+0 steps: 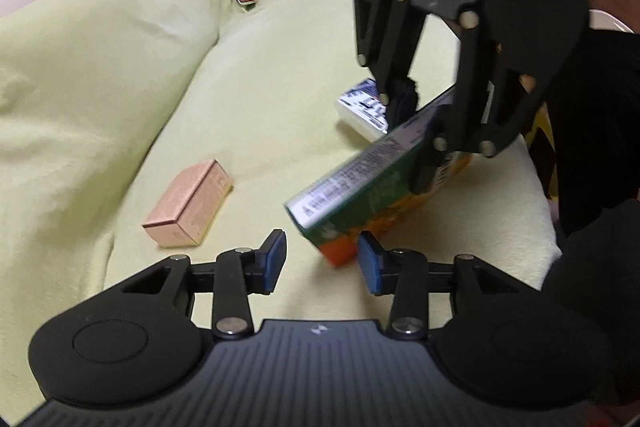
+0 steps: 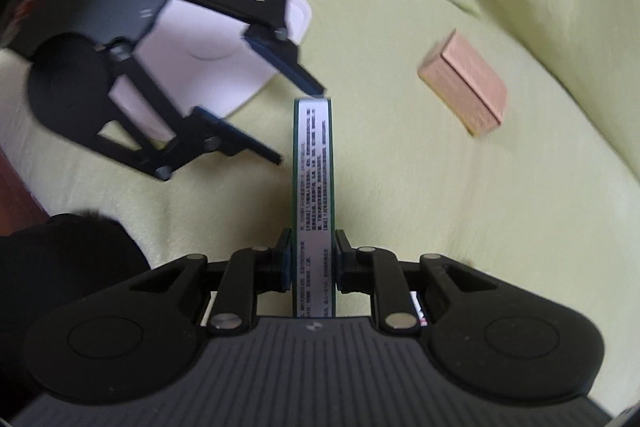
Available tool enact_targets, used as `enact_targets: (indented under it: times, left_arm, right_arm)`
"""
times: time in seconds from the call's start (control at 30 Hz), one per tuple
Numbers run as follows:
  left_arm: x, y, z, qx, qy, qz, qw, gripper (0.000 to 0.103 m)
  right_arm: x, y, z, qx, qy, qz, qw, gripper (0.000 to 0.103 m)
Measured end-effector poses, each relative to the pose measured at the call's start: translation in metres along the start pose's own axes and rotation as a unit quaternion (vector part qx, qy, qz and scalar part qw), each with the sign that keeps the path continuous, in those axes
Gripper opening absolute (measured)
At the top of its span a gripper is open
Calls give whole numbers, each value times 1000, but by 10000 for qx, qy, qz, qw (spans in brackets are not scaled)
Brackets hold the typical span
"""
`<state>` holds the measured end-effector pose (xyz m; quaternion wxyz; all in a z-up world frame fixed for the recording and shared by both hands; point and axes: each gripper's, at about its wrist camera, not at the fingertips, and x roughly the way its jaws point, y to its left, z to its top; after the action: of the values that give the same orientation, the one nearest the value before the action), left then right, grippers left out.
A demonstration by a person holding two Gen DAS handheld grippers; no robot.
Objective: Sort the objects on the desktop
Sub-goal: 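Grasp the red-green box with the right gripper while the left gripper releases it, then carry the red-green box with the right gripper over the white basin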
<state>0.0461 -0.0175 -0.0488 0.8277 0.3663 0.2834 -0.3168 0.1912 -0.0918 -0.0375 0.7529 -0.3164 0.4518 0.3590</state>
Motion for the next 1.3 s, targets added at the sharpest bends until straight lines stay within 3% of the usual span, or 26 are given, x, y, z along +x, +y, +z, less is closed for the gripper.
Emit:
enact_targets:
  times: [0.5,1.07,1.3]
  left_arm:
    - [21,-9,0,-69,151,2,9999,48]
    - [29,-35,21,79,492,-70,9987,48]
    - [27,-58,48,225,226,-322,9990,48]
  right_arm:
    - [29,3,-14,500,190,-20,9986,16]
    - [-25,-2,-46,1404,-358,55,9894,15]
    - [-56,-16,-76,2091,-616,172,9758,15]
